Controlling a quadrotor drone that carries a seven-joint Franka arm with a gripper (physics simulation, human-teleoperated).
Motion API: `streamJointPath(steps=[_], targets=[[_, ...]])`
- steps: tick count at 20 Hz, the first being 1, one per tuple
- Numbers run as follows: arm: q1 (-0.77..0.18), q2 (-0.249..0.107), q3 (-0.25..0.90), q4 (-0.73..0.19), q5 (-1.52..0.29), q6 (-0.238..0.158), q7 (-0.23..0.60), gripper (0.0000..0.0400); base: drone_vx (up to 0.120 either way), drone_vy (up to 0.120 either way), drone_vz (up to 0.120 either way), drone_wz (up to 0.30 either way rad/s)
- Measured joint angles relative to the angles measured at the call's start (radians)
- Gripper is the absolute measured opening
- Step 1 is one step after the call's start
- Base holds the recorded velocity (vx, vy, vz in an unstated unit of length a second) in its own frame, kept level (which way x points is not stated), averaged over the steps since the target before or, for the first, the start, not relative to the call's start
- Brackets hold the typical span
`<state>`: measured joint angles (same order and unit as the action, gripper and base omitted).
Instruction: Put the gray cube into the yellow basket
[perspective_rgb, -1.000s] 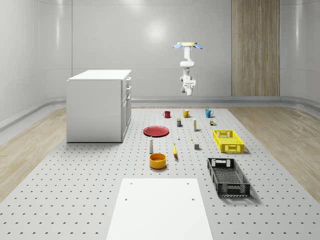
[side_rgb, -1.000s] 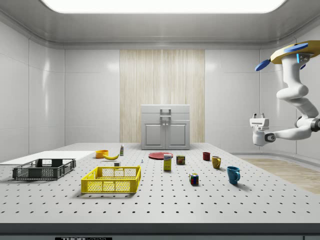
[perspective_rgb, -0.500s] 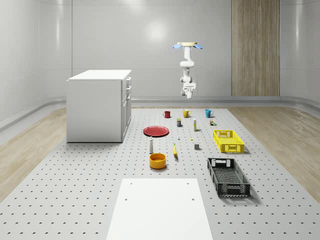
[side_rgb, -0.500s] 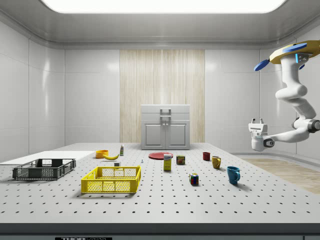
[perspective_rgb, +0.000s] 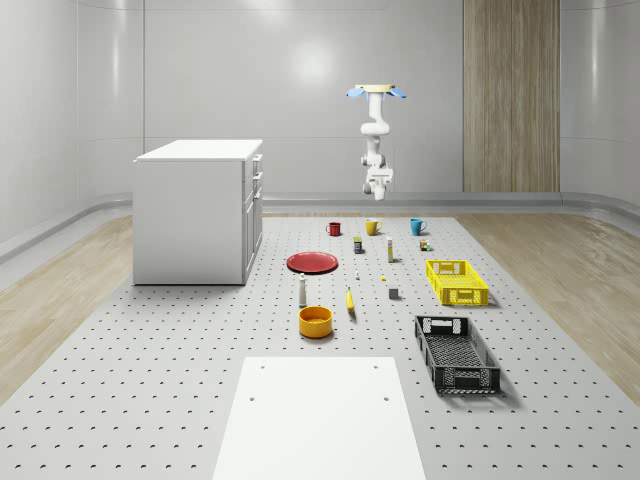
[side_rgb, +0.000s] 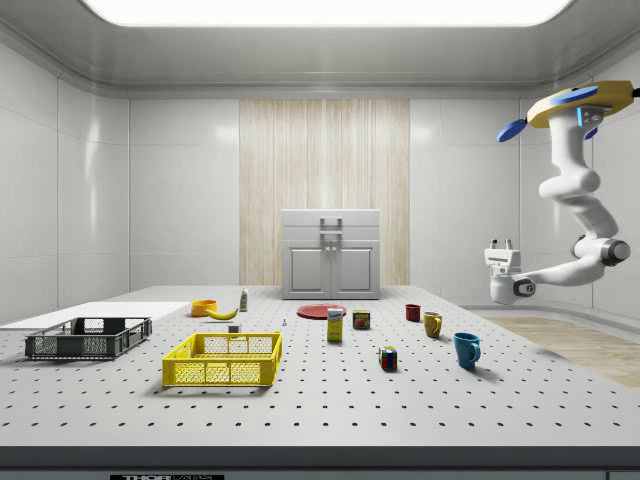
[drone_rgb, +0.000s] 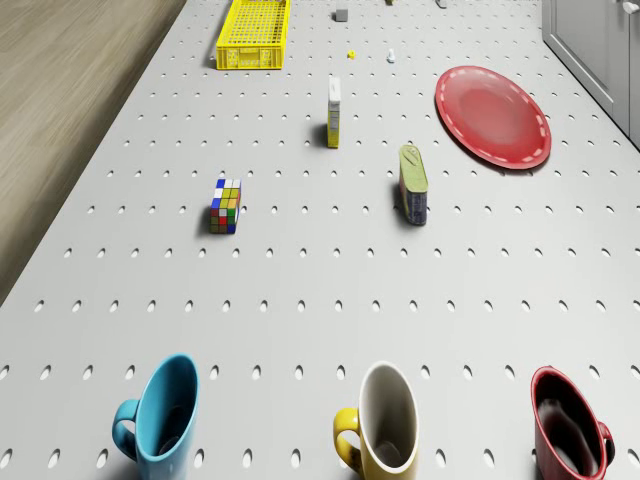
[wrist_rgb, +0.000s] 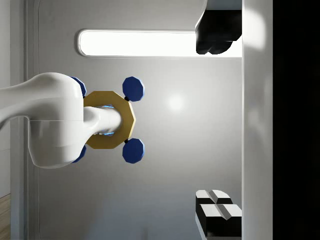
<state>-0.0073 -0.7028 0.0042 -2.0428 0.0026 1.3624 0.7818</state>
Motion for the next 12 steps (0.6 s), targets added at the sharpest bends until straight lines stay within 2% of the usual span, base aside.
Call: streamJointPath(steps=[12], targets=[[-0.001,-0.005,0.002,-0.003,-0.001,0.007,0.000,0.0400,0.120,0.000,0.000,0.000]])
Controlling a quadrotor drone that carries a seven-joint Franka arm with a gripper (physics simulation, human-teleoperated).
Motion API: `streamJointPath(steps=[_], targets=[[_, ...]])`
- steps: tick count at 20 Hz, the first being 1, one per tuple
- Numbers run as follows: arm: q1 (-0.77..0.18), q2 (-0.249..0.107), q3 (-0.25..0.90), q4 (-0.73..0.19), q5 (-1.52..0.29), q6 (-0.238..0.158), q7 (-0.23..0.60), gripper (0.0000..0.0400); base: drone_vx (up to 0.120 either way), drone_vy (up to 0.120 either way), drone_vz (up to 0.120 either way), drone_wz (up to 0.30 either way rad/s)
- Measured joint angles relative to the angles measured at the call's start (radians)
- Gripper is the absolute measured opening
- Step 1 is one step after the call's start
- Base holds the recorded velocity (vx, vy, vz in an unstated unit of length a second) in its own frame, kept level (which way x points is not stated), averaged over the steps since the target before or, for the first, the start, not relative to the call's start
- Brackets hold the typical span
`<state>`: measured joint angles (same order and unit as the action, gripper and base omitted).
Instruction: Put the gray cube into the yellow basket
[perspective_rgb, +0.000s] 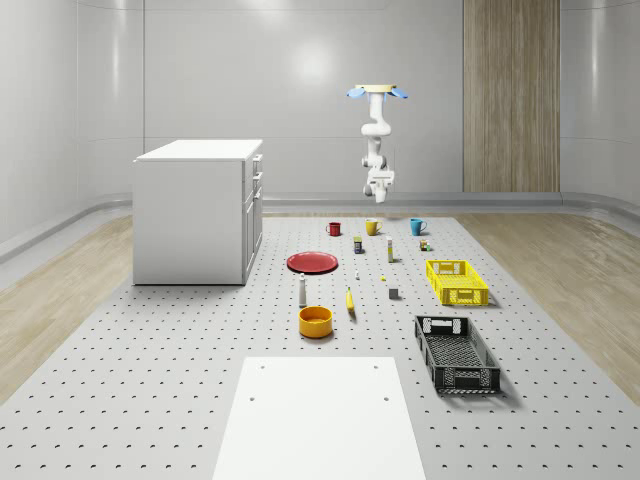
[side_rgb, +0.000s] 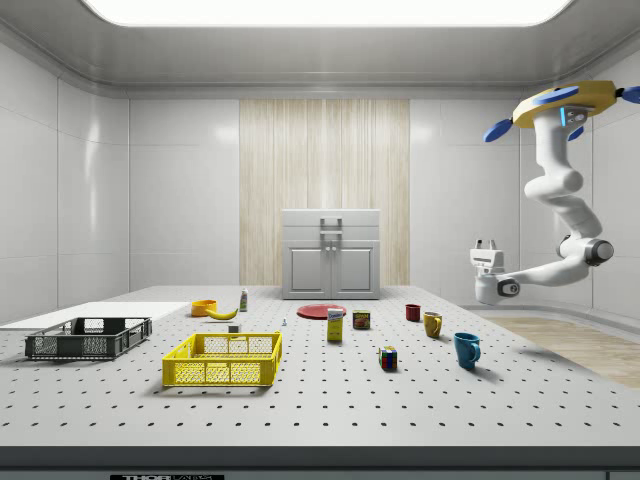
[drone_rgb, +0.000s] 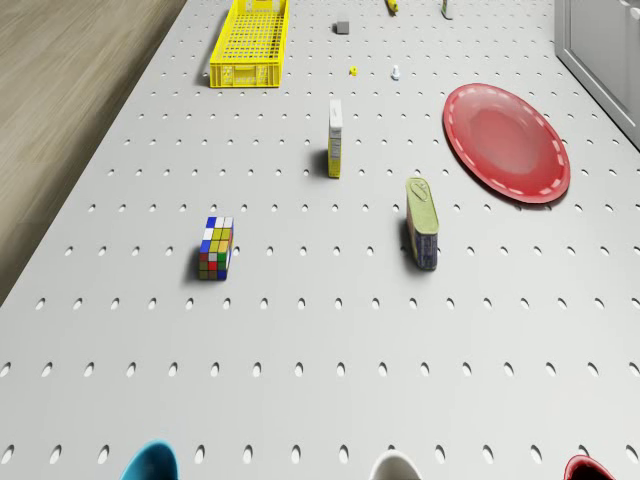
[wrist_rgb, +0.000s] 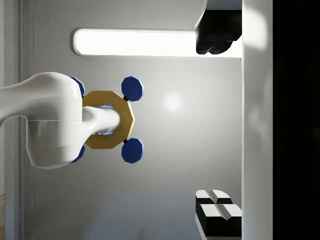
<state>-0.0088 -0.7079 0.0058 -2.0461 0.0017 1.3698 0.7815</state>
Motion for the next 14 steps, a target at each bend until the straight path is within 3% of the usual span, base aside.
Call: streamJointPath(steps=[14], targets=[[-0.004,-0.007,0.011,-0.007,-0.015,0.011,0.002,0.0400,0.120,0.000,0.000,0.000]])
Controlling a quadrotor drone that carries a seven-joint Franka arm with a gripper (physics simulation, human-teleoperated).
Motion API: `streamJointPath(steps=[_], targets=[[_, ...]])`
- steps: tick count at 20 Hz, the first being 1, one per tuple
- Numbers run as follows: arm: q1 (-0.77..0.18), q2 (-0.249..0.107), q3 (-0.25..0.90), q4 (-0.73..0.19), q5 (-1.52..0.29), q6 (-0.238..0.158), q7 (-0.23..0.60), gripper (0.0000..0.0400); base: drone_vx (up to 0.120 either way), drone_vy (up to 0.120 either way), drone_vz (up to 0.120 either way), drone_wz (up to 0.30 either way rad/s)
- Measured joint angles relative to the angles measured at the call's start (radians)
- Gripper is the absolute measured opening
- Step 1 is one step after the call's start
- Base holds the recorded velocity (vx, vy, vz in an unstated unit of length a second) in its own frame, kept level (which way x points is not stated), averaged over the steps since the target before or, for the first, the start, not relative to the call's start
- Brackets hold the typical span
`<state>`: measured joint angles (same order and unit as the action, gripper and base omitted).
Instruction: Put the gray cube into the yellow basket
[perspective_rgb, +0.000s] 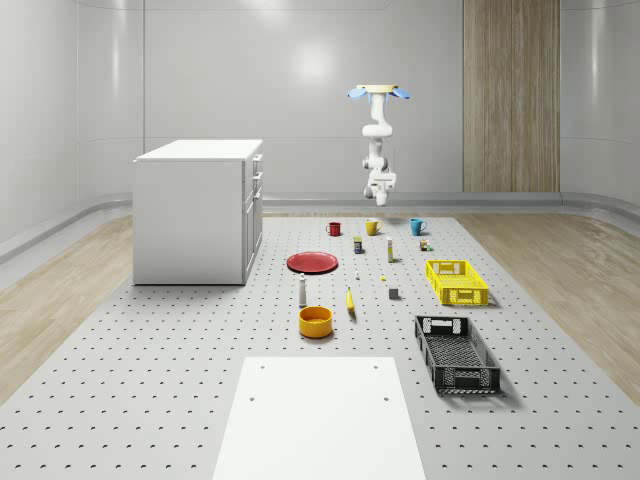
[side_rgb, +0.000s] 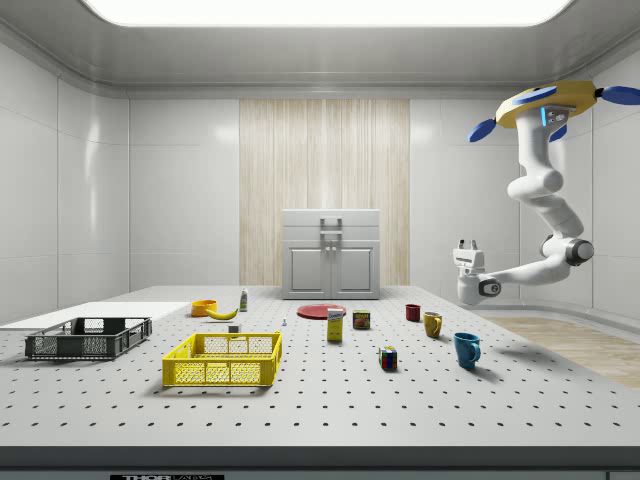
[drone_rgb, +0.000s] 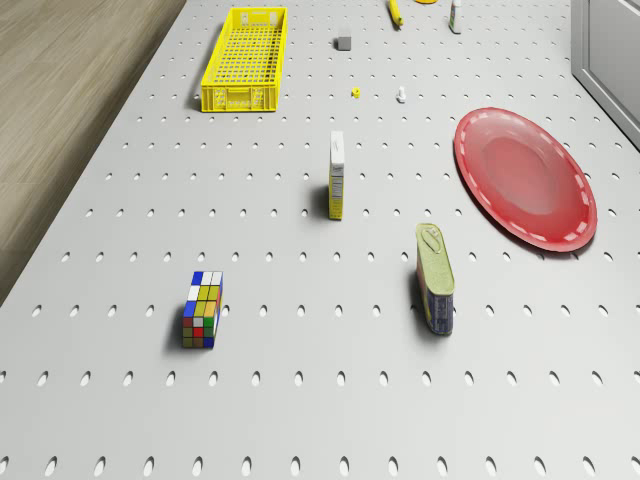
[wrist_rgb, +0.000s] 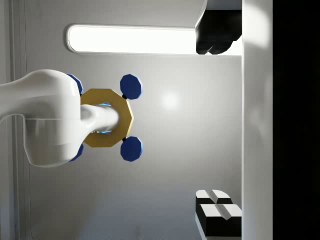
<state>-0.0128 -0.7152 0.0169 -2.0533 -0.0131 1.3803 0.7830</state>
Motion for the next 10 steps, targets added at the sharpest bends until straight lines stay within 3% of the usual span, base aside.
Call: streamJointPath(steps=[10], targets=[[-0.016,-0.006,0.053,-0.008,-0.074,0.008,0.010,0.0400,0.120,0.000,0.000,0.000]])
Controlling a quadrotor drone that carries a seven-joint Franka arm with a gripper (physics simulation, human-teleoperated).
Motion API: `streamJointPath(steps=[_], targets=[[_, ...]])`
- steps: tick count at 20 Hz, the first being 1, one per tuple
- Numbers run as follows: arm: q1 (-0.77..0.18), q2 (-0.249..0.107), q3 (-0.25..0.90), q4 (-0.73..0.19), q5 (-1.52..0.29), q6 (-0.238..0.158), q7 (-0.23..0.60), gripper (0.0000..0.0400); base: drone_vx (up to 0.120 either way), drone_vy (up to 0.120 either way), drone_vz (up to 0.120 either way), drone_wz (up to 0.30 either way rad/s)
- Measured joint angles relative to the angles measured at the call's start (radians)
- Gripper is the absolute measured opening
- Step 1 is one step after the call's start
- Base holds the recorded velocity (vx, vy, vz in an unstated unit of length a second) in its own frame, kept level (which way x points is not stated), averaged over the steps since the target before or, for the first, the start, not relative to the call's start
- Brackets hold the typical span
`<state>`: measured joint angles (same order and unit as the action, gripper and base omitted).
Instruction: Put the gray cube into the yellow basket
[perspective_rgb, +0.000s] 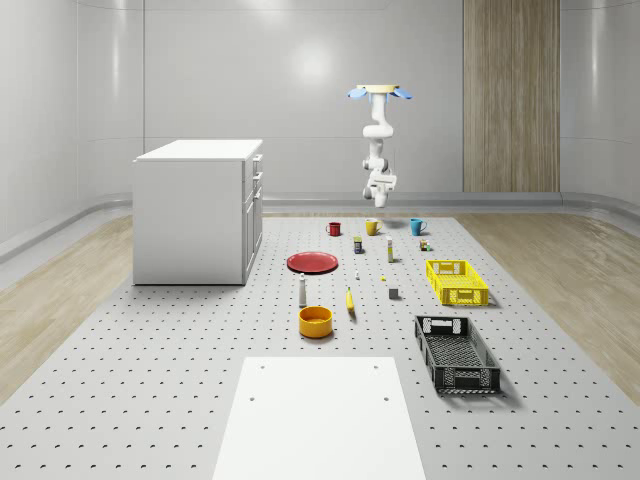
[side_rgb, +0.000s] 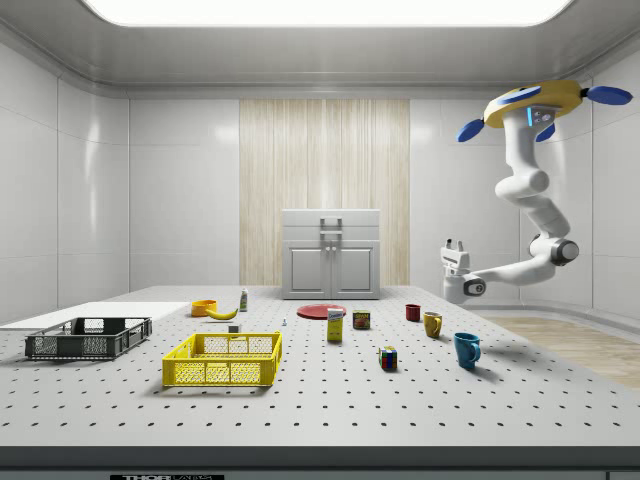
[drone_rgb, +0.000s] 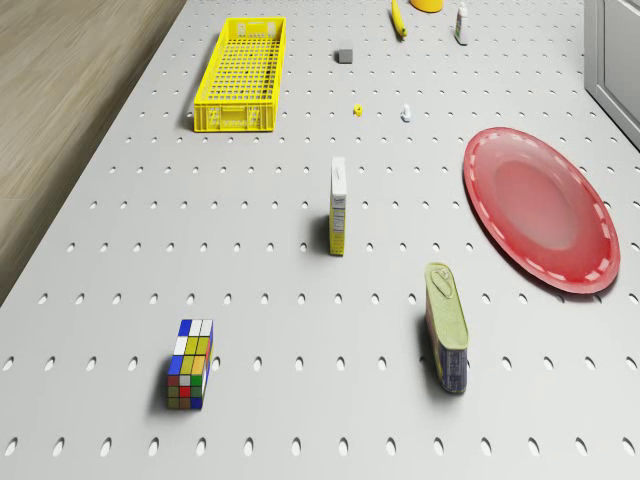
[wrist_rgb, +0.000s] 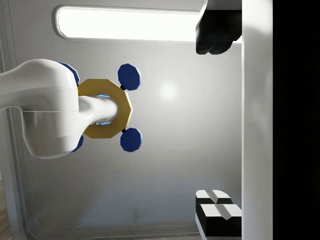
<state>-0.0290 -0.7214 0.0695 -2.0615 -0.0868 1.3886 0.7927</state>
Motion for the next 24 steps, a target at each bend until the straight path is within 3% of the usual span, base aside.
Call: streamJointPath(steps=[5,10,13,17,21,24], targets=[[-0.026,-0.006,0.084,-0.016,-0.119,0.006,0.016,0.0400,0.120,0.000,0.000,0.000],[-0.085,-0.023,0.264,-0.084,-0.379,0.019,0.056,0.0400,0.120,0.000,0.000,0.000],[-0.148,-0.048,0.434,-0.193,-0.638,0.032,0.106,0.0400,0.120,0.000,0.000,0.000],[-0.279,-0.102,0.688,-0.438,-1.081,0.036,0.231,0.0400,0.120,0.000,0.000,0.000],[-0.476,-0.159,0.894,-0.665,-1.490,-0.023,0.408,0.0400,0.120,0.000,0.000,0.000],[-0.637,-0.197,1.000,-0.759,-1.689,-0.094,0.528,0.0400,0.120,0.000,0.000,0.000]])
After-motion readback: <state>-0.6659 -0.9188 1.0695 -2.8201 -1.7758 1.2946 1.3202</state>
